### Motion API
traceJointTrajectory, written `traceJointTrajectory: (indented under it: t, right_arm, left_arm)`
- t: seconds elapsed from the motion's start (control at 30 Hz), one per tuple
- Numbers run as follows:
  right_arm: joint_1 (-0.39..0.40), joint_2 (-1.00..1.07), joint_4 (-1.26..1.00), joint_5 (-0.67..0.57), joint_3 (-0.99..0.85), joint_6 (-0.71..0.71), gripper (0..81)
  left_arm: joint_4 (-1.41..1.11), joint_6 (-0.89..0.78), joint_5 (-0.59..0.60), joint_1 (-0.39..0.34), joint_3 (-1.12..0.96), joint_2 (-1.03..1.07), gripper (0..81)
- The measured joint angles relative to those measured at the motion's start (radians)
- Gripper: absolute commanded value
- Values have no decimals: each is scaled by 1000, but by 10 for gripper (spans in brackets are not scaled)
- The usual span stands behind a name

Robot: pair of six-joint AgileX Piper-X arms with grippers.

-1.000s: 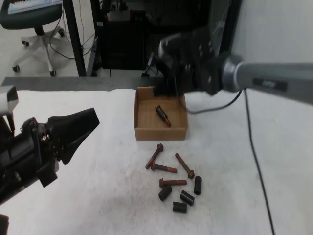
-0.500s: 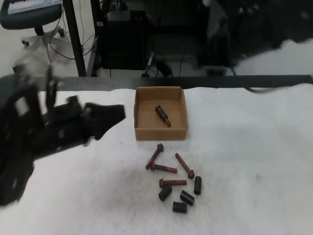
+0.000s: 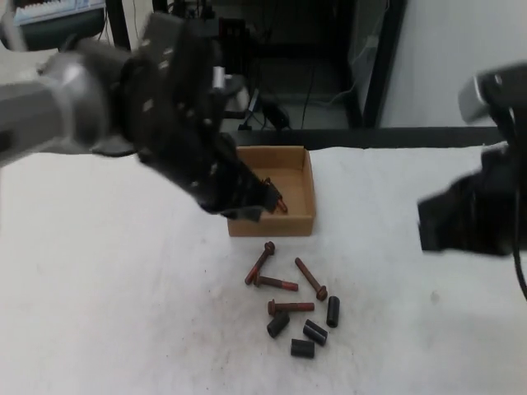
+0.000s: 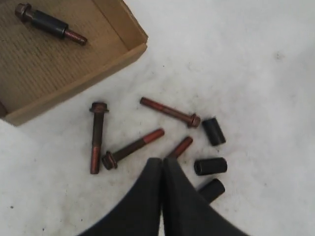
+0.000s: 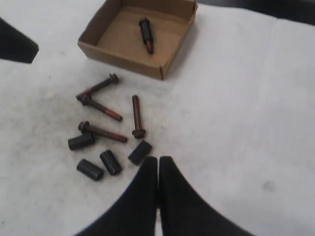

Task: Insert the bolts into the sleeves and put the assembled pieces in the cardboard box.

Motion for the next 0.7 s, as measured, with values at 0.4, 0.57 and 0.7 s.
traceJointTrajectory:
  t: [0.4,0.57,0.7]
  right_arm:
    - [0,-51,121,0,51,5,8]
    - [0,-51,121,0,51,5,8]
    - [0,-51,121,0,52,5,8]
  left_arm:
    - [110,41,-170,-66,-137,230,3]
    - [115,65,-323,-74,-139,265,3]
    - [116,83,-373,-74,-141,269,12]
